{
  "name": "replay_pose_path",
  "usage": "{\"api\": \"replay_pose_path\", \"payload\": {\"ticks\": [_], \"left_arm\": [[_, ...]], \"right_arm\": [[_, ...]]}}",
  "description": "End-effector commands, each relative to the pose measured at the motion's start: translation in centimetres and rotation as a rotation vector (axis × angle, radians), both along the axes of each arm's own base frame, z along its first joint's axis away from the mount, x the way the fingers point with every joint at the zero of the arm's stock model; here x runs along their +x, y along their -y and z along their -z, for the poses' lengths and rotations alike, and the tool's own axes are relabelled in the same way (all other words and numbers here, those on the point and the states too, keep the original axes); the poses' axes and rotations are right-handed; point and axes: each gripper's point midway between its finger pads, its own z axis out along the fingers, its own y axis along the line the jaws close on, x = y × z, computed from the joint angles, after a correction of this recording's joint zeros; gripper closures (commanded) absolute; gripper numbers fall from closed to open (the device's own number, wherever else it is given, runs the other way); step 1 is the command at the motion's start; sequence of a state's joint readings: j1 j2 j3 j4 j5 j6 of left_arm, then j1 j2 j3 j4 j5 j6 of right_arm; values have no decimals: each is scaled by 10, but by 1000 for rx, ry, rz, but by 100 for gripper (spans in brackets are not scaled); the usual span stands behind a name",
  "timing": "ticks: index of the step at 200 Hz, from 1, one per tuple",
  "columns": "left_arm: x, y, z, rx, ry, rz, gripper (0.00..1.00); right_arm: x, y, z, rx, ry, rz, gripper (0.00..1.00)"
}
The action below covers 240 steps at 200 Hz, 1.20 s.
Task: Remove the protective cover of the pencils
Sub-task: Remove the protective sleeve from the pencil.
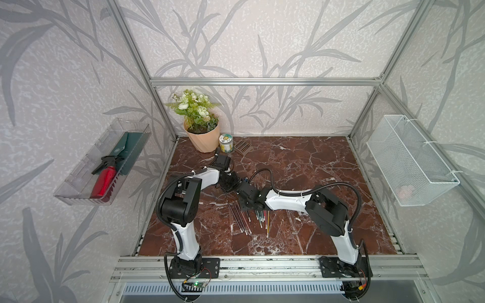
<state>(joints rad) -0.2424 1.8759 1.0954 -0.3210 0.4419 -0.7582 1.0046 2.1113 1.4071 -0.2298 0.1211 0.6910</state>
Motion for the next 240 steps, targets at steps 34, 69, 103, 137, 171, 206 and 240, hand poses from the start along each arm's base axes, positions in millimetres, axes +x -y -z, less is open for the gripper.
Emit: {"api": "replay_pose_path", "payload": {"ticks": [34,69,103,137,171,206,240], "left_arm": [[-37,-1,31,30,-174,18,86],[-37,-2,31,35,-174,17,88],[-38,-5,31,49,-178,13,89],[-37,-6,32,51,-181,12,92],[-37,-5,33,50,-185,15,94],[-36,-4,30,40,-177,23,94],[-34,-4,26,41,-160,24,93]], "right_arm": [[-8,27,54,-112,-103,18,100],[-8,28,53,-111,-98,22,100],[-7,29,52,-111,-94,24,100],[-7,28,52,-109,-92,24,100],[-4,25,51,-103,-89,18,100],[-3,16,48,-87,-84,-24,100],[-4,15,41,-60,-69,-39,100]]}}
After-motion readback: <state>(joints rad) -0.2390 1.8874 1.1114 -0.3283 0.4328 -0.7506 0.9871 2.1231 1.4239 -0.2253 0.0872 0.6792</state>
